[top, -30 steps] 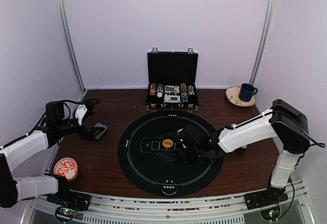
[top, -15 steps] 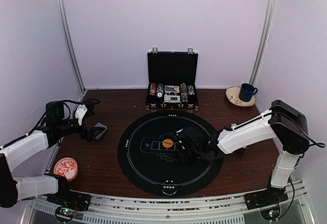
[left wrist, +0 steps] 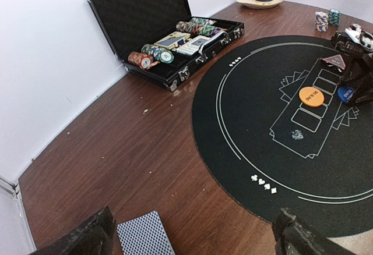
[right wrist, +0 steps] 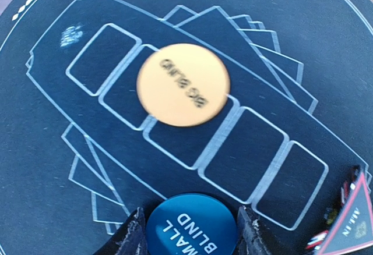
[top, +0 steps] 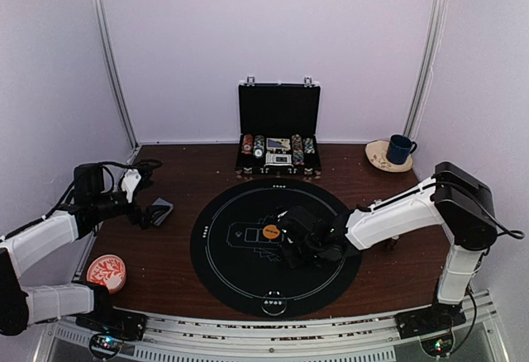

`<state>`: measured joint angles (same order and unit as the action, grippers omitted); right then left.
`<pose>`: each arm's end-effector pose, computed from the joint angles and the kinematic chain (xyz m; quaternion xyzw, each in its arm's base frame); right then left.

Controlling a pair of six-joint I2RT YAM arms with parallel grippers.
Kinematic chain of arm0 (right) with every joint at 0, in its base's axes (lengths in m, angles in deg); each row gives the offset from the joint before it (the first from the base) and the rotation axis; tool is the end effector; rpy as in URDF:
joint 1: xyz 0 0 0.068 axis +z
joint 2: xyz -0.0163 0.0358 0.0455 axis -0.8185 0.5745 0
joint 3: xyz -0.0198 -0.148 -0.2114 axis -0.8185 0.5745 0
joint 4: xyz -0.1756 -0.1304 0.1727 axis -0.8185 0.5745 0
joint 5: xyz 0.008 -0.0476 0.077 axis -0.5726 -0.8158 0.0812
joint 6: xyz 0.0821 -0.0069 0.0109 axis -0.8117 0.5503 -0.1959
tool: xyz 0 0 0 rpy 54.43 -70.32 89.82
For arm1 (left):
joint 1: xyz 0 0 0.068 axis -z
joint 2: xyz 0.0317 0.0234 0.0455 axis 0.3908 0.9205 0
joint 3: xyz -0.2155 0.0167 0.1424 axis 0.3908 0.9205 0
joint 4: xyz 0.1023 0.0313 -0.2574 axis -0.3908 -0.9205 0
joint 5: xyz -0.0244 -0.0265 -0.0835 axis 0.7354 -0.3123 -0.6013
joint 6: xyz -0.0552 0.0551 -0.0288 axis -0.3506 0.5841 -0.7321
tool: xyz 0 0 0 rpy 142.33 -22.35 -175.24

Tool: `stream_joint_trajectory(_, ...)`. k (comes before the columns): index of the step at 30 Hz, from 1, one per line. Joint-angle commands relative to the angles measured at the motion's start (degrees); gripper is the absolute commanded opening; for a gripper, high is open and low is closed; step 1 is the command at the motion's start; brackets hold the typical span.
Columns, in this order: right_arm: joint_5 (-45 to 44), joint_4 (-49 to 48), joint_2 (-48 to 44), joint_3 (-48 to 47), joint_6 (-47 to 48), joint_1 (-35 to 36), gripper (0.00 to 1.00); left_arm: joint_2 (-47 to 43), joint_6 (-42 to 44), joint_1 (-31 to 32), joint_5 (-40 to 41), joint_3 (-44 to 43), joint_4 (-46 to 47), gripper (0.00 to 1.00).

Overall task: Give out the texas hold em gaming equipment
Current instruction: Pick up the small blind button from the poker table mat.

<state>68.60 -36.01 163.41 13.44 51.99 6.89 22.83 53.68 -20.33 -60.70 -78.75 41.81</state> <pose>0.1933 0.3340 0.0731 -0.2635 0.9145 0.1458 0.2703 0.2584 -0.0559 0.1835 0.3560 0.7538 -0.1734 0.5244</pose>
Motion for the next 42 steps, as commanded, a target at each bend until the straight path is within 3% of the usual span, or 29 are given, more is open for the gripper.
stream_joint_trajectory(1,5.5,2.4,3.1,-3.7,1.6,1.4,0.51,0.0,0.7,0.2,0.2,0.6,2.8,0.98)
stream_joint_trajectory(12,6.7,3.5,11.3,-15.5,4.7,2.7,0.53,0.1,0.7,0.1,0.2,0.7,3.0,0.98)
stream_joint_trajectory(35,8.1,7.9,34.5,-52.6,10.8,3.6,0.53,-0.6,-1.1,0.2,3.3,1.1,5.1,0.98)
stream_joint_trajectory(42,8.2,6.7,39.3,-58.6,11.5,3.6,0.54,-0.9,-1.9,0.2,4.9,1.5,6.6,0.98)
